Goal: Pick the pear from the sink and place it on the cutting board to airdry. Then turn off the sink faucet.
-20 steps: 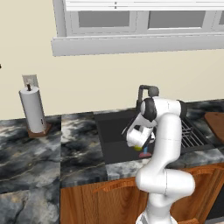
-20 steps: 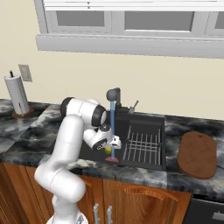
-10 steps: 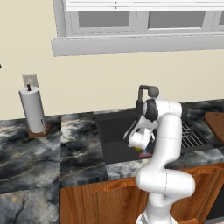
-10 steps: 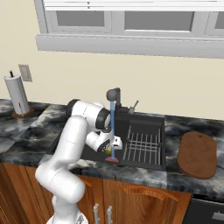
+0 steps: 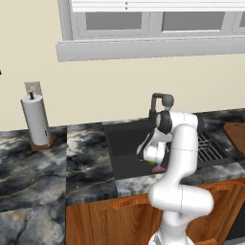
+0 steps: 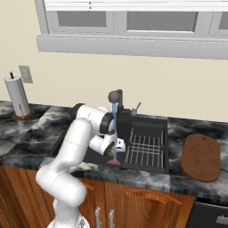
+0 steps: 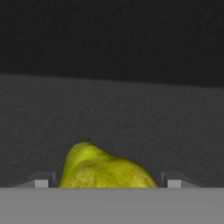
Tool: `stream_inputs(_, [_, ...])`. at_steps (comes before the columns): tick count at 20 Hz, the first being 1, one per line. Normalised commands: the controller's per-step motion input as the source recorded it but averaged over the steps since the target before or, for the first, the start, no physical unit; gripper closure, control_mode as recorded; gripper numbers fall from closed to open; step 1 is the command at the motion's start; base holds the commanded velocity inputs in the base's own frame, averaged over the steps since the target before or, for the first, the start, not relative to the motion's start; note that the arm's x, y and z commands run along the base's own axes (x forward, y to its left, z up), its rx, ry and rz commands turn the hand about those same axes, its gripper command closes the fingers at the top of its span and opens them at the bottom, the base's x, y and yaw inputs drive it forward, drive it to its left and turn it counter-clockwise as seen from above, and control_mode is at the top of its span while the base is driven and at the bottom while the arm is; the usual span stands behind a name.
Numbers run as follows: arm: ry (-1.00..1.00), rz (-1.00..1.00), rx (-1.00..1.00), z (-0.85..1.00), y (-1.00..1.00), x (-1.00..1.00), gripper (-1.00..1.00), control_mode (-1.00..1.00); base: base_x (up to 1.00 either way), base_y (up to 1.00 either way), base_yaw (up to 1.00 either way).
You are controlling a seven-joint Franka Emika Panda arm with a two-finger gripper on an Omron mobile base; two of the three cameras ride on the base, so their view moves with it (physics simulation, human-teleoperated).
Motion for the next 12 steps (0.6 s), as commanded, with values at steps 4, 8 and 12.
stream_inputs(4, [0.08, -0.02, 0.0, -0.16, 0.0, 0.06, 1.0, -1.0, 0.0, 0.0, 0.0])
stream_inputs(8, [0.06, -0.02, 0.0, -0.03, 0.0, 0.0, 1.0, -1.0, 0.0, 0.0, 0.0])
stream_inputs(12, [0.0, -0.01, 0.0, 0.0, 0.0, 0.0, 1.0, -1.0, 0.0, 0.0, 0.0])
